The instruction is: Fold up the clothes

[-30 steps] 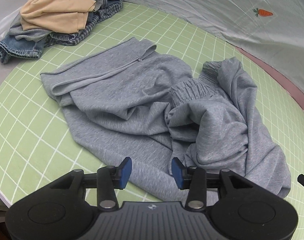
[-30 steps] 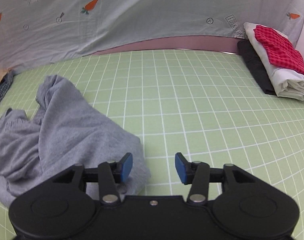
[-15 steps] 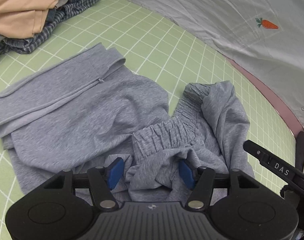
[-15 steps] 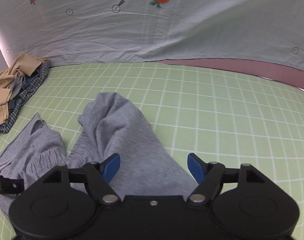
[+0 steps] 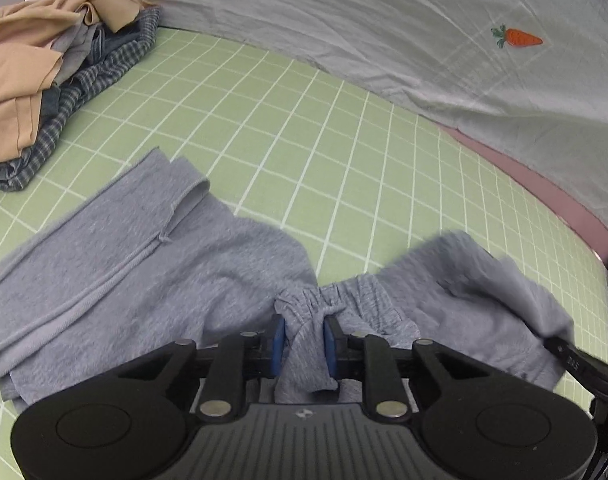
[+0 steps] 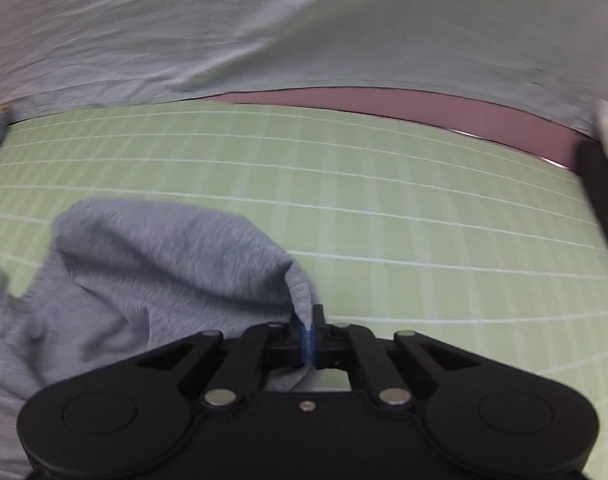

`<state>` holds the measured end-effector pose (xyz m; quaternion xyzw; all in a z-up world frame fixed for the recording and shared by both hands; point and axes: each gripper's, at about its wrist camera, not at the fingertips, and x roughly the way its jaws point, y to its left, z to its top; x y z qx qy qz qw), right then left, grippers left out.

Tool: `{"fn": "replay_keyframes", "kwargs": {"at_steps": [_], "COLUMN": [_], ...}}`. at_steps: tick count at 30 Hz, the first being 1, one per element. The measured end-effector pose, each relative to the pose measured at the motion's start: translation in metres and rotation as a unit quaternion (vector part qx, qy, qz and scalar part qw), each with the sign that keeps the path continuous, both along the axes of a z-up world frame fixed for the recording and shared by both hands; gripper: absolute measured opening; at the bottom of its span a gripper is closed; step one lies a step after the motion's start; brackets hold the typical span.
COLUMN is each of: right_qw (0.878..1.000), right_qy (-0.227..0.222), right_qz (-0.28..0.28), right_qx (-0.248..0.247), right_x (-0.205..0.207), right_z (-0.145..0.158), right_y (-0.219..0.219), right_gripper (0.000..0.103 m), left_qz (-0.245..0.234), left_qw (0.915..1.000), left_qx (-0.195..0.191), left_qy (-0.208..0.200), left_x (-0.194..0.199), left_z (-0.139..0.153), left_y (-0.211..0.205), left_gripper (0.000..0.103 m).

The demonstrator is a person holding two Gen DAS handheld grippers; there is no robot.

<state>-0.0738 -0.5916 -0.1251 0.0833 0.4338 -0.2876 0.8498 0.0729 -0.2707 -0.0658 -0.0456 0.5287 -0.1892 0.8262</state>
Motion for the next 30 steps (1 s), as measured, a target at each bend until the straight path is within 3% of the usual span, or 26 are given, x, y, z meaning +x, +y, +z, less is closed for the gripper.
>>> {"fn": "replay_keyframes", "kwargs": {"at_steps": [4, 7, 8, 9, 10, 11, 13, 15, 18, 23, 27, 30], "right_qw": [0.986, 0.968, 0.965, 0.964, 0.964, 0.966, 0.971, 0.978, 0.989, 0.999, 1.0, 1.0], "right_qy": [0.053, 0.115, 0.121, 0.116, 0.106, 0.096, 0.07, 0.032, -0.02, -0.016, 0.004, 0.013], "right_qz": [-0.156, -0.215, -0.227, -0.233, -0.234, -0.231, -0.217, -0.192, -0.13, -0.023, 0.001, 0.011], "right_qx": [-0.023, -0.062, -0.061, -0.06, -0.061, -0.065, -0.076, -0.078, -0.07, -0.015, 0.01, 0.001], "right_x": [-0.071, -0.114, -0.126, -0.135, -0.141, -0.145, -0.145, -0.133, -0.106, -0.048, -0.022, -0.011], "right_z": [-0.006, -0.012, -0.012, -0.009, -0.006, -0.002, 0.008, 0.019, 0.029, 0.006, -0.011, -0.013], "right_y": [-0.074, -0.095, -0.098, -0.098, -0.097, -0.093, -0.083, -0.073, -0.058, -0.045, -0.048, -0.048], "right_gripper": [0.002, 0.004, 0.011, 0.028, 0.038, 0.053, 0.059, 0.073, 0.082, 0.086, 0.086, 0.091], "left_qz": [0.018, 0.04, 0.052, 0.064, 0.074, 0.08, 0.092, 0.094, 0.089, 0.096, 0.104, 0.096], "left_qw": [0.9992, 0.997, 0.9962, 0.9952, 0.9942, 0.9932, 0.991, 0.9904, 0.9906, 0.989, 0.987, 0.9857], "left_qx": [0.02, 0.055, 0.063, 0.07, 0.076, 0.083, 0.097, 0.101, 0.103, 0.11, 0.119, 0.134], "left_qy": [-0.031, -0.036, -0.031, -0.025, -0.018, -0.014, -0.005, 0.0, 0.009, 0.022, 0.032, 0.032], "left_x": [-0.005, -0.016, -0.02, -0.025, -0.029, -0.033, -0.039, -0.047, -0.057, -0.061, -0.06, -0.057], "left_z": [0.008, 0.002, -0.002, -0.006, -0.01, -0.013, -0.017, -0.019, -0.024, -0.035, -0.042, -0.044], "left_y": [0.009, 0.022, 0.029, 0.035, 0.041, 0.048, 0.06, 0.065, 0.066, 0.062, 0.059, 0.054], "left_gripper": [0.031, 0.035, 0.036, 0.038, 0.039, 0.039, 0.04, 0.042, 0.048, 0.059, 0.072, 0.08]}}
